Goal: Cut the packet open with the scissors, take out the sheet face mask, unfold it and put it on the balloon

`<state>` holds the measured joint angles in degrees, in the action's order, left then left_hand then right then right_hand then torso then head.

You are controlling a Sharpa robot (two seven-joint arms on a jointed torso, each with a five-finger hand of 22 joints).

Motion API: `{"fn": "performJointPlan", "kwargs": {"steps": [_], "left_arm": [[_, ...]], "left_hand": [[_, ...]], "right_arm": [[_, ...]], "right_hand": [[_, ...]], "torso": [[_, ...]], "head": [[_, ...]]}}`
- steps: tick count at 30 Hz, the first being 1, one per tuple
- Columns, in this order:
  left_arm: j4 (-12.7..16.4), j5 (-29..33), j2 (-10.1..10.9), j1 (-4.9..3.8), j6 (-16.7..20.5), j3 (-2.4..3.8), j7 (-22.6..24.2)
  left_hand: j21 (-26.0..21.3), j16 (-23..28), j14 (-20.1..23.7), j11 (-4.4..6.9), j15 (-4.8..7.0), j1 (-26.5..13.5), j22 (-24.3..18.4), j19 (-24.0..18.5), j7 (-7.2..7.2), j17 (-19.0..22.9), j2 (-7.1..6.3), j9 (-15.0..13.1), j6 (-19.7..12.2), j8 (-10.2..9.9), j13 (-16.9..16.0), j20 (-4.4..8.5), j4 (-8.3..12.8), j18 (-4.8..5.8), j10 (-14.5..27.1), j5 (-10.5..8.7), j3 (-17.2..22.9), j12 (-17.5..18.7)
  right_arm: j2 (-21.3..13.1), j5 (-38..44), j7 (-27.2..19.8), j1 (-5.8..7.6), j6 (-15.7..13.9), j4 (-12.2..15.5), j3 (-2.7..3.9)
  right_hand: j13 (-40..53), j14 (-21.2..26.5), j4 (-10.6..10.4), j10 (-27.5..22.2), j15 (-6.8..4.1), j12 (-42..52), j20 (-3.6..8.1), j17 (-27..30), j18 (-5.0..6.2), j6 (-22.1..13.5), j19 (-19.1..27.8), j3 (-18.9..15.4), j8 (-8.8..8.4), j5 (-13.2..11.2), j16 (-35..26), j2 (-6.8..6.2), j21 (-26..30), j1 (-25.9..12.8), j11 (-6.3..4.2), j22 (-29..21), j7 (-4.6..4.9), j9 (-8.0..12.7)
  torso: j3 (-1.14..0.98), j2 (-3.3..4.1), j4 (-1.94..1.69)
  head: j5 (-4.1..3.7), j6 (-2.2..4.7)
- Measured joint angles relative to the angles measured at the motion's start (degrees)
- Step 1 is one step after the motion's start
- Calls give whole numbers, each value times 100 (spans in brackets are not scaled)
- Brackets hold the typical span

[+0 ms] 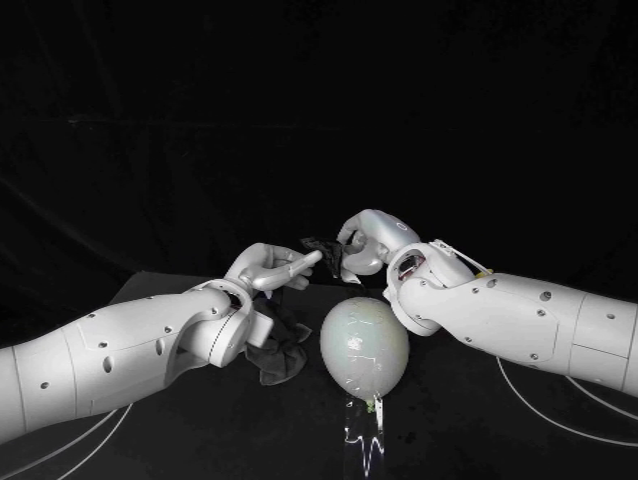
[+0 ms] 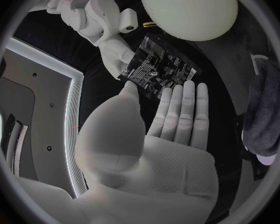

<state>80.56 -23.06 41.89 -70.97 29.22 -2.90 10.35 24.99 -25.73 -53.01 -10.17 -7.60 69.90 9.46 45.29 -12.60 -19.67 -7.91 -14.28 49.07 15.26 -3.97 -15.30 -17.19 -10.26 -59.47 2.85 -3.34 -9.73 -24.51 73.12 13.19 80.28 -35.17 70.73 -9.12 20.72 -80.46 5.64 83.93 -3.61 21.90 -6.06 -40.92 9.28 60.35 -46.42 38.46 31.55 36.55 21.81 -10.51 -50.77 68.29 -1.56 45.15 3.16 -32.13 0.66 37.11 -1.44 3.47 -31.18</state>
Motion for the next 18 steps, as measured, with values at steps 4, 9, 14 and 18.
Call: {"fn": "performJointPlan", "kwargs": {"steps": [4, 9, 14, 18], "left_arm": [[-84, -148, -150, -9, -37, 2, -427], [-111, -328, -267, -14, -94, 5, -748], [-104, -468, -316, -16, -143, 7, -921], [-80, -533, -322, -17, -169, 8, -985]], "left_hand": [[-85, 135, 11, -39, -11, -111, -62, -26, 17, 44, -272, 31, -38, -33, 16, -26, -7, 1, 39, 0, -297, 49], [-168, 287, 73, -83, -73, -55, -135, -57, 32, 90, -593, 57, -118, -82, 23, -57, -12, 2, 150, 48, -604, 123], [-331, 502, 300, -150, -138, -153, -221, -173, 40, 169, -788, 69, -161, -109, 26, -109, -20, 3, 234, 71, -749, 146], [-375, 565, 327, -151, -164, -220, -257, -199, 40, 196, -855, 74, -162, -109, 26, -97, -28, 4, 276, 93, -788, 175]], "right_arm": [[35, 159, 94, -8, 18, -10, 0], [68, 282, 186, -24, 26, -19, 1], [83, 382, 269, -42, 30, -10, 1], [86, 458, 356, -53, 29, -15, 2]], "right_hand": [[121, -54, 82, 1, -52, 225, 0, -94, -1, 0, 0, 76, 153, 540, 97, -42, -130, -101, -59, 125, 0, -75], [230, -126, 158, -9, -82, 424, 26, -179, -2, 0, 14, 138, 197, 844, 184, -42, -215, -190, -90, 221, -9, -157], [418, -228, 303, -12, -124, 787, 87, -334, -4, -49, -47, 284, 498, 1250, 401, -83, -394, -348, -134, 361, -65, -244], [835, -287, 431, -10, -184, 1289, 126, -487, -5, -92, -85, 499, 815, 1335, 595, -97, -508, -516, -215, 468, -145, -333]], "torso": [[-2, 2, 3], [-4, 4, 0], [-3, 3, -3], [0, 3, -8]], "head": [[0, -8], [-3, -21], [-24, -30], [-47, -34]]}}
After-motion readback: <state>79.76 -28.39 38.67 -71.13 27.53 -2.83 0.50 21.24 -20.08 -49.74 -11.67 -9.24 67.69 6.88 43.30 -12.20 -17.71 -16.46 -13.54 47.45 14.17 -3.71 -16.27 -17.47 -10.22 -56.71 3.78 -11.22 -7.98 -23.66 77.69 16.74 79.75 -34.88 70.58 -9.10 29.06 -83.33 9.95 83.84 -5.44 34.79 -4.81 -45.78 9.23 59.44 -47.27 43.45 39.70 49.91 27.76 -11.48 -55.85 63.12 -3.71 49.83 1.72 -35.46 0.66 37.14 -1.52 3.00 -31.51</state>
